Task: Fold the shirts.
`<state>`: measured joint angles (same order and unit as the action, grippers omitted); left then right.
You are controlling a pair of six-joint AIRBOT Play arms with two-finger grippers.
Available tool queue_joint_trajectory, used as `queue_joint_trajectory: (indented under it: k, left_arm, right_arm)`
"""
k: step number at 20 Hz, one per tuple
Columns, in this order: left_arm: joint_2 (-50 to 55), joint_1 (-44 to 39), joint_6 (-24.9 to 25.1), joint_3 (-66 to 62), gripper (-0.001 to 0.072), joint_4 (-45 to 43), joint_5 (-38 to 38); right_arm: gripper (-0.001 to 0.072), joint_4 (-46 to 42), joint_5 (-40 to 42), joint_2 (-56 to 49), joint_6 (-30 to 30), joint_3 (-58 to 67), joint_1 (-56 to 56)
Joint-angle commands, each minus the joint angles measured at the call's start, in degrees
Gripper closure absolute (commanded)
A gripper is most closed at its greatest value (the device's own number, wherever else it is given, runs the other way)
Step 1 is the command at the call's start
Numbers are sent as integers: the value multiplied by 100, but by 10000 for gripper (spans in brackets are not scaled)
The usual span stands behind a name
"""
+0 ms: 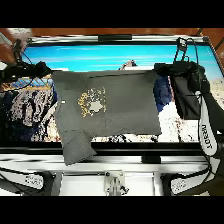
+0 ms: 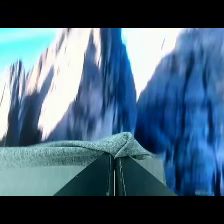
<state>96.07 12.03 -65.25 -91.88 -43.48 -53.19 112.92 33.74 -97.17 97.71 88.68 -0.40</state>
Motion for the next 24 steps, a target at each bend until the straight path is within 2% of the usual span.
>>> queue_joint_trajectory:
  k: [1,7,12,15,17,19,21,24]
  left_arm:
    - [531,-120,28,-188,677,216,713]
    - [962,-391,26,-188,676,208,909]
    - [1056,-363,26,-190,676,188,857]
    - [1040,-243,24,-195,676,122,42]
    - [1043,-223,-55,-195,676,-402,-734]
    - [1043,-229,-387,-195,677,-1056,-1353]
    - [1040,-229,-511,-195,677,-1526,-1687]
    - [1036,-229,-511,-195,677,-1613,-1801]
  right_arm:
    - [653,9,-905,-319,-70,-9,11]
    - [652,9,-549,-769,-369,-9,98]
    - [652,-103,-247,-824,-372,-11,50]
    - [652,-96,365,-782,-376,-11,-22]
    - [652,-133,992,-765,-422,-13,-55]
    - [653,-328,1475,-765,-501,-13,-61]
    - [653,-632,1784,-761,-737,-13,-61]
    - [653,-949,2022,-761,-988,-13,-61]
